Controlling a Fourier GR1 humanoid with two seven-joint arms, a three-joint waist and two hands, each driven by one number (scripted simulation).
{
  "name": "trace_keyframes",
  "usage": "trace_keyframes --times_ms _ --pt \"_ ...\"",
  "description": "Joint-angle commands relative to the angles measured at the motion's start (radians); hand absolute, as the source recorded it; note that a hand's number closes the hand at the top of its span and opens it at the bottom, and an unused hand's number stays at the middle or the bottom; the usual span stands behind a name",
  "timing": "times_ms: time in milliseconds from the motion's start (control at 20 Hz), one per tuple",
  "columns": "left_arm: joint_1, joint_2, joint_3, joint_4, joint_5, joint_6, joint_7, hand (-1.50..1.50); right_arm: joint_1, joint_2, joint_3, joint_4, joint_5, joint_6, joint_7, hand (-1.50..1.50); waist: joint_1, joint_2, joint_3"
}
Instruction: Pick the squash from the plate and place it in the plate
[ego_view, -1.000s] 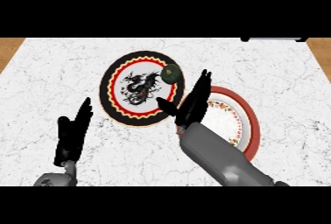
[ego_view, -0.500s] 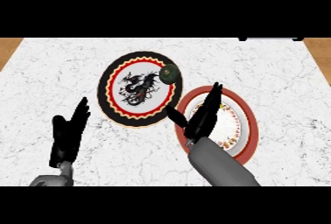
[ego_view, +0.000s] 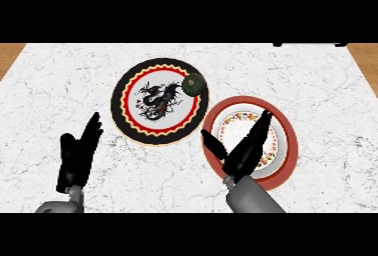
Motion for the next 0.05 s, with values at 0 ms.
trace_keyframes --times_ms 0 --pt "-0.041 -0.016 0.005 0.021 -0.006 0.008 0.013 0.0 0.02 0.0 -0.042 -0.057 0.046 0.129 0.046 -1.5 0.003 0.003 0.0"
